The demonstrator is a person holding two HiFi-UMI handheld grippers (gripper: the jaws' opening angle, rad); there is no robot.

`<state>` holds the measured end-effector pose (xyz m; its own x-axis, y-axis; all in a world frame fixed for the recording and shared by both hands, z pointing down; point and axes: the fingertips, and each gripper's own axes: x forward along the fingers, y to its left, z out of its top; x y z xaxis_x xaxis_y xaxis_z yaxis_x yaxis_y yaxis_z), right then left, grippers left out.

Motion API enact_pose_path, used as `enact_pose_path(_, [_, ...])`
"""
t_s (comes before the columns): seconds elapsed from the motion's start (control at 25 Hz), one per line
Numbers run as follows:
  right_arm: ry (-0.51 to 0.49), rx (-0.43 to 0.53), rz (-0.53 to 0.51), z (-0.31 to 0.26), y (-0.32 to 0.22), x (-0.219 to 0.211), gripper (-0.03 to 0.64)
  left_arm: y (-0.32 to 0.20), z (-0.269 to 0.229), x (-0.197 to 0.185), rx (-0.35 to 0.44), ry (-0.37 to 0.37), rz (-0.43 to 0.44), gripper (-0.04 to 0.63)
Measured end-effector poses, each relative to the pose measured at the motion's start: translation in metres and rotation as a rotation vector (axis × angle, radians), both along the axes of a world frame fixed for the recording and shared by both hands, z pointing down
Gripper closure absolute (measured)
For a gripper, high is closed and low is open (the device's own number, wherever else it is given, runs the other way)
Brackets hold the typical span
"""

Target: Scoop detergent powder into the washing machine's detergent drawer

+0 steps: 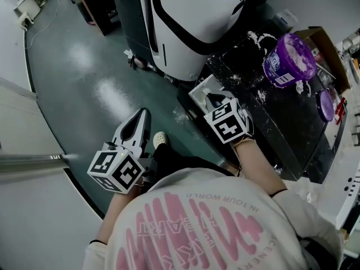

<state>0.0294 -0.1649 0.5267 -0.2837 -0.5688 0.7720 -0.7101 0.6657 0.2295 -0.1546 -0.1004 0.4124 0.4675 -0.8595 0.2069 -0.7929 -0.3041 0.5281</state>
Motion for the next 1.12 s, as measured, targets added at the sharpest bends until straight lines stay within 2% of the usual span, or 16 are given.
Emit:
enact_pose_path(0.28, [0.162,0.066,-0.102,-0.001,0.002,-0.002,0.615,0.003,-0.002,-0.002,0.006,0.008,-0.007,0.595])
enact_pose_path(0.4, [0.201,0.082,-0.129,0.0,0.003,-0.002,0.615,0.005,-0.003,-0.004,0.007,0.01,-0.012,0.595])
enact_pose_path(1.12, [0.217,0.17,-0.158,-0.024,0.008,-0.004,0.614,0.012,-0.01,0.003,0.034,0.024,-0.014,0.595])
